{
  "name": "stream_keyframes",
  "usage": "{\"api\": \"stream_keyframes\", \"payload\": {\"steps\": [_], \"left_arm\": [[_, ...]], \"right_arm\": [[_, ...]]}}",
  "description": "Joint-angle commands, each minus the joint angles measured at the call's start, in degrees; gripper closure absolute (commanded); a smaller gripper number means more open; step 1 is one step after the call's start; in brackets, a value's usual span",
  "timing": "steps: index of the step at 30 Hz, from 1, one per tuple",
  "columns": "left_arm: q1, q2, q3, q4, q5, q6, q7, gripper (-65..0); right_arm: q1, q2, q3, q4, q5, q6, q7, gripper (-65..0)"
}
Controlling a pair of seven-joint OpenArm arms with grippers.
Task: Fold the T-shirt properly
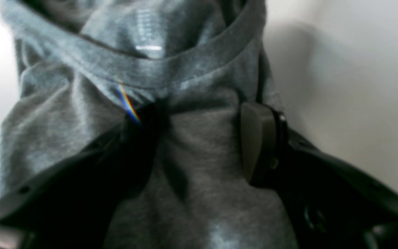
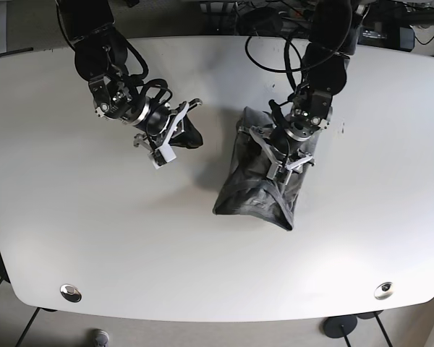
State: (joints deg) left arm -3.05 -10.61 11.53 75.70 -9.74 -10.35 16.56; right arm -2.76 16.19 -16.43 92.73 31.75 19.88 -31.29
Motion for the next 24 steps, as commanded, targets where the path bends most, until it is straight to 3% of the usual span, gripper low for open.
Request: {"api": "stream_keyframes", "payload": {"steps": [1, 5, 12, 15, 19, 24], "left_arm": [[0.37, -4.29, -3.66, -3.57, 1.96, 1.69, 4.94, -35.6], [0.46, -11.41, -12.89, -9.46, 2.31, -10.44, 5.03, -35.4], [0.37, -23.45, -19.57, -19.31, 2.31, -22.93, 8.54, -35.3], [0.19, -28.55, -19.57, -25.37, 2.04, -25.65, 6.61, -35.3], [0.19, -36.20, -19.66, -35.48, 2.13, -26.18, -1.22, -35.3], [0.46, -41.74, -19.49, -42.87, 2.31, -26.27, -8.86, -35.3]], "right_arm": [[0.87, 0.39, 0.29, 1.73, 0.74, 0.47, 1.44, -2.4], [0.79, 0.39, 0.38, 2.09, 0.74, 0.47, 1.44, -2.4], [0.79, 0.39, 0.38, 2.09, 0.74, 0.47, 1.44, -2.4], [0.79, 0.39, 0.38, 2.09, 0.74, 0.47, 1.44, -2.4], [0.70, 0.47, 0.38, 2.09, 0.74, 0.56, 1.44, -2.4], [0.70, 0.56, 0.38, 3.14, 0.38, 0.56, 1.44, -2.4]]}}
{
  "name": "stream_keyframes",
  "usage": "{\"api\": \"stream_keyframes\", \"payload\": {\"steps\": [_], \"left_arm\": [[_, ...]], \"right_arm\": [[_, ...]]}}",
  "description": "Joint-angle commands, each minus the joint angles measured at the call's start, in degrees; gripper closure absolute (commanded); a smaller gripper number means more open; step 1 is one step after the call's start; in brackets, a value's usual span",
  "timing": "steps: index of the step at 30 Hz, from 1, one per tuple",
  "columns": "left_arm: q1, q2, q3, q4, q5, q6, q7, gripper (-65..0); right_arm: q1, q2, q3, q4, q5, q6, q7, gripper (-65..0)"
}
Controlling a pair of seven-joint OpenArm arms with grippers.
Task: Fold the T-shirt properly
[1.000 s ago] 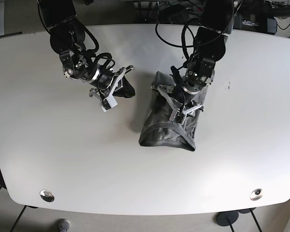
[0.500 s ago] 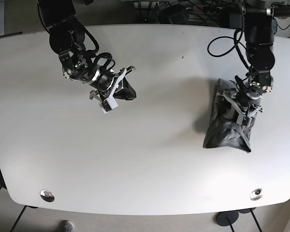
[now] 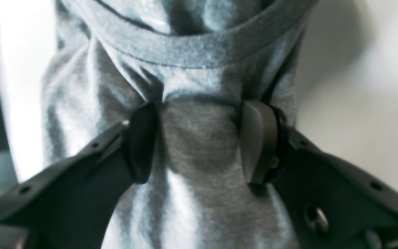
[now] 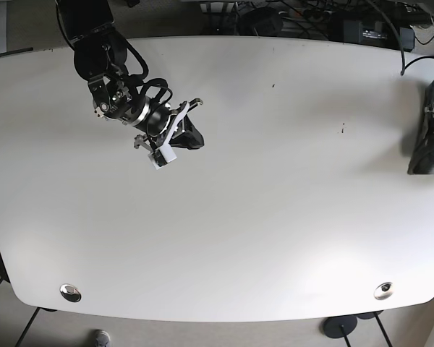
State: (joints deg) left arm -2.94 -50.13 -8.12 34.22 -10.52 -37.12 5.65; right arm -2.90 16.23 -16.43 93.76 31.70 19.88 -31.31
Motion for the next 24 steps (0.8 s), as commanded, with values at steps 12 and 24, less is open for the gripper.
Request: {"api": "stream_keyframes", "payload": {"steps": [12, 24], "left_arm": [[0.43, -7.50, -0.10, 4.16, 2.66, -2.88, -0.60, -35.1], [7.64, 5.95, 0.16, 46.44, 11.01, -2.88, 7.84, -35.1]], "right_arm": [[-1.63, 0.52, 2.76, 4.40, 0.25, 0.21, 1.46, -2.4], [-3.48, 1.84, 2.84, 3.43, 0.16, 0.21, 1.64, -2.4]]}}
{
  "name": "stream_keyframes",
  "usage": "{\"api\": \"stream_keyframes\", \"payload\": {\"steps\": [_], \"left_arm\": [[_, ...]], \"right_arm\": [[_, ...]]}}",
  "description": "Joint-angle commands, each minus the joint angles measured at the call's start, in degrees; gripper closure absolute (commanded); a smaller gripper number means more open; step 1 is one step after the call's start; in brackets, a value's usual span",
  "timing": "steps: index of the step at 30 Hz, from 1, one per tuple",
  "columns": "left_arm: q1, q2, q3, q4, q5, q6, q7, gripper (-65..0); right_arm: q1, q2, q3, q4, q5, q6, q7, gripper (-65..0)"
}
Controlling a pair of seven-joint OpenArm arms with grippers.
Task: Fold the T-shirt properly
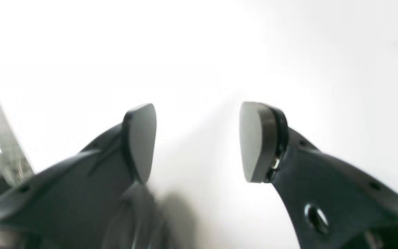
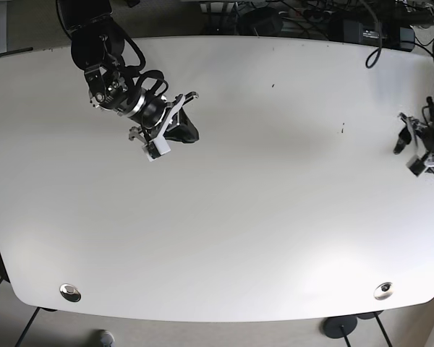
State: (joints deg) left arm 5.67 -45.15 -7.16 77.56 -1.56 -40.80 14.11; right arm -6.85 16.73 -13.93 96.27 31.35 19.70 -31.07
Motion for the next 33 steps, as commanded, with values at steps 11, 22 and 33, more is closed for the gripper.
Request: {"api": "stream_keyframes", "payload": {"steps": [11, 22, 33], "left_arm": [[-0.79, 34.02, -0.80, 18.75, 20.51, 0.80, -0.70, -35.0], [7.30, 52.31, -1.06, 29.83, 19.72, 10.33, -0.70, -26.4], [14.33, 51.87, -2.03, 33.52, 10.22, 12.80, 5.19, -31.2]], "right_arm": [[-1.28, 2.30, 7.82, 1.27, 0.51, 0.56, 1.49, -2.4], [-3.83, 3.36, 9.85, 1.36, 0.51, 0.65, 1.58, -2.4], [-9.10, 3.44, 15.30, 4.79, 0.51, 0.74, 5.18, -2.4]]}}
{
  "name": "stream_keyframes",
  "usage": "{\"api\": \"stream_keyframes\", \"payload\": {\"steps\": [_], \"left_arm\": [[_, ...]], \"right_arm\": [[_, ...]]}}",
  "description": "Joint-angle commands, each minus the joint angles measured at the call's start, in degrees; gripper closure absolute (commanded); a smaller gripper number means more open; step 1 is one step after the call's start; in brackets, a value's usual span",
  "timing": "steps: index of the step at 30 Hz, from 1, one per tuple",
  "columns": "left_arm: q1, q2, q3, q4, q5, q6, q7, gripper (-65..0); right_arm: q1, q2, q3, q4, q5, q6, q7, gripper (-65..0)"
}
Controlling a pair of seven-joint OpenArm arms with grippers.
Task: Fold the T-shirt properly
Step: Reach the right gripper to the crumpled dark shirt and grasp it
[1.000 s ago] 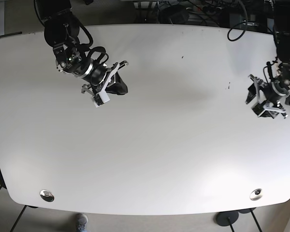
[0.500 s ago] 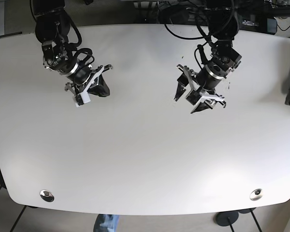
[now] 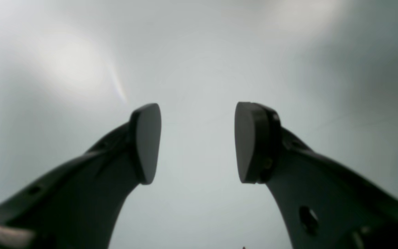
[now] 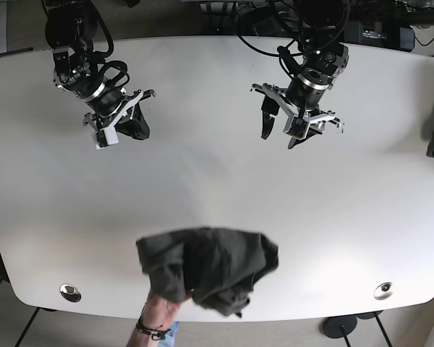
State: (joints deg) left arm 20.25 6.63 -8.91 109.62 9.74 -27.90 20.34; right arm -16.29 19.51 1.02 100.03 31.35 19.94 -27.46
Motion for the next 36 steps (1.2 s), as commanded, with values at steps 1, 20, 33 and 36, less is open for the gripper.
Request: {"api": "stream_keyframes", "payload": {"steps": [1, 20, 33, 36], "left_arm": [[-0.25, 0.27, -0.90, 1.54, -1.08, -0.10, -1.04, -31.2], [-6.32, -4.30, -16.63, 1.10, -13.47, -0.28, 10.30, -31.1], [-5.17, -5.97, -20.94, 1.10, -16.20, -0.19, 12.59, -31.1], [-5.17, -5.97, -20.94, 1.10, -16.20, -0.01, 12.59, -31.1]], "right_arm": [[-0.10, 0.67, 0.35, 1.20, 0.51, 0.50, 1.57, -2.4], [18.45, -0.91, -16.44, -4.42, 0.51, 0.06, 1.40, -33.5], [47.72, -16.12, -40.88, -37.74, -15.40, 0.58, 1.84, -47.9], [47.55, -19.29, -40.88, -43.37, -24.72, 0.58, 7.55, -47.4]]}}
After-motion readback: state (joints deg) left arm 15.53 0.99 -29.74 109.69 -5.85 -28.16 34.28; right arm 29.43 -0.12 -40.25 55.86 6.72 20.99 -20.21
